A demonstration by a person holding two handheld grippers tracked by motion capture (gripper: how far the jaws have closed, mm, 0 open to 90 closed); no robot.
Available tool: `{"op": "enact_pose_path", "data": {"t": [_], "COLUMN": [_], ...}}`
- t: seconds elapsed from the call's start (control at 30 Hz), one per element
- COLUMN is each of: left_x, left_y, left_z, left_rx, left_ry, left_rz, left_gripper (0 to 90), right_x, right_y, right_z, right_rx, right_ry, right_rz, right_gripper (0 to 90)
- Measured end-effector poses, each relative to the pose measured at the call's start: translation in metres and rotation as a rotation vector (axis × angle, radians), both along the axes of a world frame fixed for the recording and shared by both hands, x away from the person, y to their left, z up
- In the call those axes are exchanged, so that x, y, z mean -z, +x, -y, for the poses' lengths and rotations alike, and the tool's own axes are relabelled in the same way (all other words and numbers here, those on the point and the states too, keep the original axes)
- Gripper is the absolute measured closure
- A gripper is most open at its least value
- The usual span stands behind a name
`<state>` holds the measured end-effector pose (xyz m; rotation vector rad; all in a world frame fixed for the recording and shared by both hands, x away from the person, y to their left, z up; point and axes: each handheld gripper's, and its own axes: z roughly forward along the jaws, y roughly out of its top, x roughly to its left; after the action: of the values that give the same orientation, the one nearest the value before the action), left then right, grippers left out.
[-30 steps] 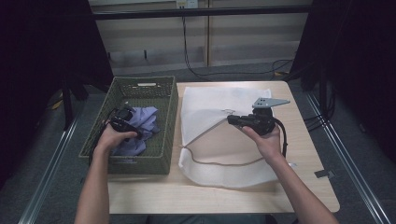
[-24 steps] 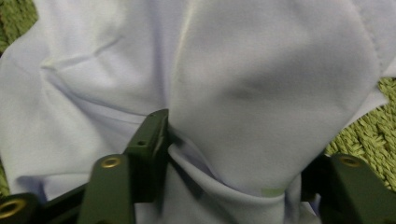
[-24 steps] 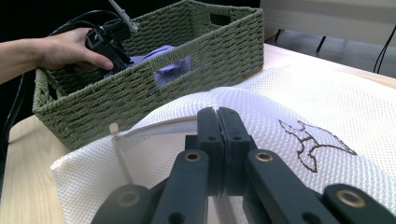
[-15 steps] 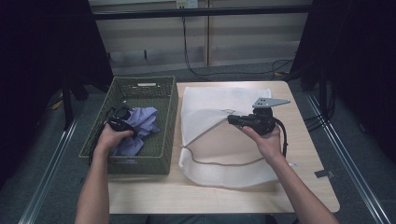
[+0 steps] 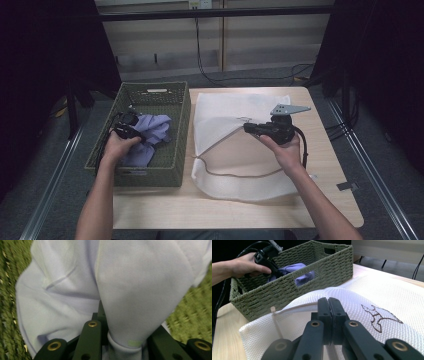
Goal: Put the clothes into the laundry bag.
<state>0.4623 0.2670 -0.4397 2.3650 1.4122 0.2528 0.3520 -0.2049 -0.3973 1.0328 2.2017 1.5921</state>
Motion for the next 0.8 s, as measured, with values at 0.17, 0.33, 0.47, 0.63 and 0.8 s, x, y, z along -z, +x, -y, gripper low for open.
{"op": "enact_pose_path", "data": {"t": [0.17, 0.33, 0.47, 0.63, 0.8], "left_x": [-0.007, -0.020, -0.026, -0.033, -0.042], "left_y": [-0.004, -0.011, -0.015, -0.020, -0.025], "left_z": [-0.002, -0.007, -0.011, -0.015, -0.019], "left_rx": [0.002, 0.002, 0.004, -0.027, -0.028], "left_ry": [-0.061, -0.108, -0.140, -0.201, -0.234], "left_rz": [0.024, 0.082, 0.106, 0.160, 0.204], "left_gripper": [77.5, 77.7, 77.8, 78.2, 78.3], "right_x": [0.000, 0.000, 0.000, 0.000, 0.000], "right_y": [0.000, 0.000, 0.000, 0.000, 0.000], "right_z": [0.000, 0.001, 0.001, 0.000, 0.001], "right_rx": [0.003, 0.004, 0.004, 0.002, 0.004], "right_ry": [0.000, 0.002, 0.002, 0.000, 0.004], "right_rz": [0.000, 0.001, 0.002, 0.000, -0.001], "right_gripper": [89.3, 89.3, 89.3, 89.3, 89.3]}}
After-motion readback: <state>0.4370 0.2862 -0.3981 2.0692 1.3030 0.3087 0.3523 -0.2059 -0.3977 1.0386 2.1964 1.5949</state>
